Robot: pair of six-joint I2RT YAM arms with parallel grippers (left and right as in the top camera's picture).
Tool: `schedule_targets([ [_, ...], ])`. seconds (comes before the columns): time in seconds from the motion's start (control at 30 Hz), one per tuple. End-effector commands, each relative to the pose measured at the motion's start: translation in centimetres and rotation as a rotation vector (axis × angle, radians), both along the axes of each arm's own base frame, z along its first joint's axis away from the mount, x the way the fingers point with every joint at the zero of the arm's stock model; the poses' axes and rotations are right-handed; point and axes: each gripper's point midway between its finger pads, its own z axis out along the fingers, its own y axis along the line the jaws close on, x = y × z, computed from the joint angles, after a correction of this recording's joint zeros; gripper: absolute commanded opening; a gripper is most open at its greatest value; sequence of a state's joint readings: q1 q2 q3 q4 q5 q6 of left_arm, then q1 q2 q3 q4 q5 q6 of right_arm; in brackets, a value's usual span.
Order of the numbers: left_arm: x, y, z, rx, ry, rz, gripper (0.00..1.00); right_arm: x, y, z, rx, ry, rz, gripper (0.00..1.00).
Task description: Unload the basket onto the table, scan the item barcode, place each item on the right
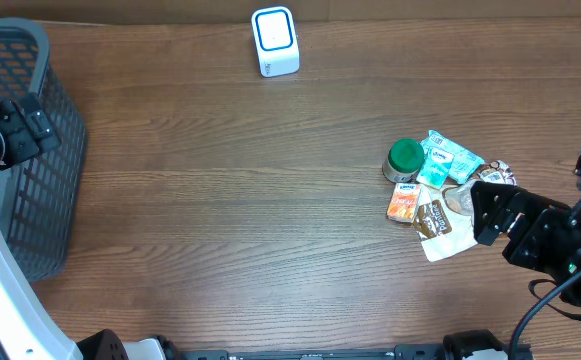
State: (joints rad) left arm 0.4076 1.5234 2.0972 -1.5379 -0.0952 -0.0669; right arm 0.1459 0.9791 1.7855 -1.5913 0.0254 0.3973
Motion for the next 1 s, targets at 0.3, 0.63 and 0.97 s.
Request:
schedule_targets([
  [0.3, -0.1, 0.3, 0.4, 0.021, -0.003, -0.007, 0.99, 3.4, -1.7, 1.3, -0.085, -0.296, -0.057, 1.0],
  [0.63, -0.1, 0.3, 0.4, 0.021, -0.003, -0.007, 0.99, 6.4, 0.0, -4.1, -0.15, -0.608, 0.107, 1.0],
  [0.97, 0.0, 0.3, 0.4, 0.021, -0.003, -0.007, 1.0, 6.7, 1.3, -12.6, -0.121, -0.78, 0.176, 1.0],
])
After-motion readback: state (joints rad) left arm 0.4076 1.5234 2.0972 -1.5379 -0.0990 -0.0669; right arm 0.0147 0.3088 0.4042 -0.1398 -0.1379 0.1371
